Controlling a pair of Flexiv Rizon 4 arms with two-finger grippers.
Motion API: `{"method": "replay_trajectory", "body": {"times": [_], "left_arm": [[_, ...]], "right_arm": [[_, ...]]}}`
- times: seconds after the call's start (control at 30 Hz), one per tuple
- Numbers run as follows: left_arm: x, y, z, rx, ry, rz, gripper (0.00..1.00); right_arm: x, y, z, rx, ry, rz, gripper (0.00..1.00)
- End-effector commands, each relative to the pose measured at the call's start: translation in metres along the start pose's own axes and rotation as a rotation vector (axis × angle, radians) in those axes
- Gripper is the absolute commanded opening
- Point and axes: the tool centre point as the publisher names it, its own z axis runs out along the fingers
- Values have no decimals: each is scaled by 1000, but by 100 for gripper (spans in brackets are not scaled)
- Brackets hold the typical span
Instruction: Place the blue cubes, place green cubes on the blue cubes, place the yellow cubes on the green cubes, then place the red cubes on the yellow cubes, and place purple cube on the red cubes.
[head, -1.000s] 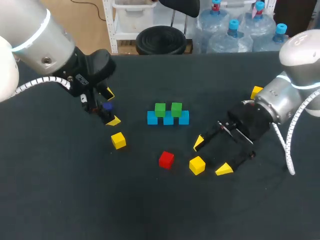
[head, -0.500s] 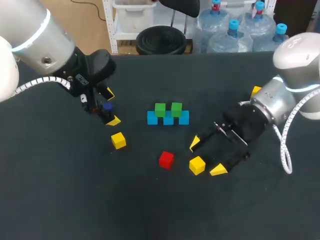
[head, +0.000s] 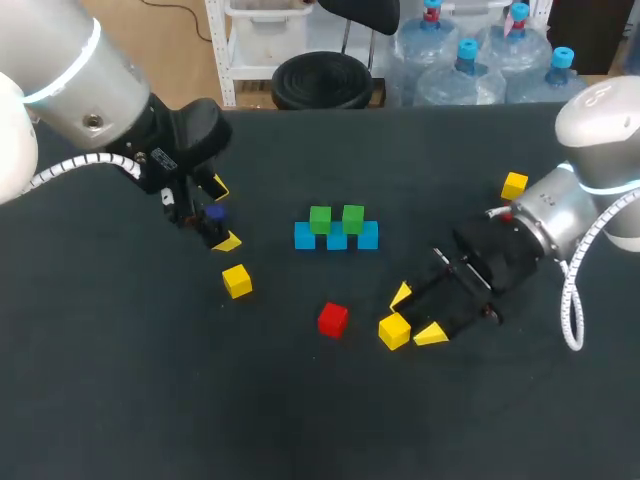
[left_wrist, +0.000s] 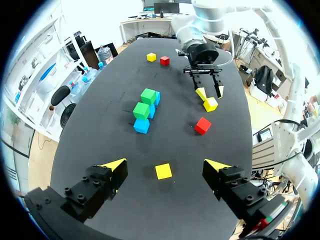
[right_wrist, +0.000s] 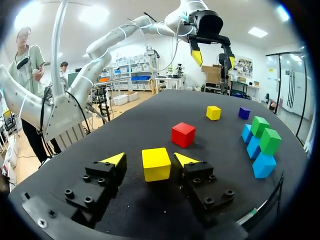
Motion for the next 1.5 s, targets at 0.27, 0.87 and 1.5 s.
{"method": "replay_trajectory", "body": {"times": [0.27,0.87,1.5], "left_arm": [[0,0,0,0,1,1,100],[0,0,0,0,1,1,100],[0,0,0,0,1,1,100]], "right_arm": [[3,-5,6,0,-21,-3,65],[0,-4,4,34,-43,15,0],[-65,-19,-36,209,-29,132,0]]}}
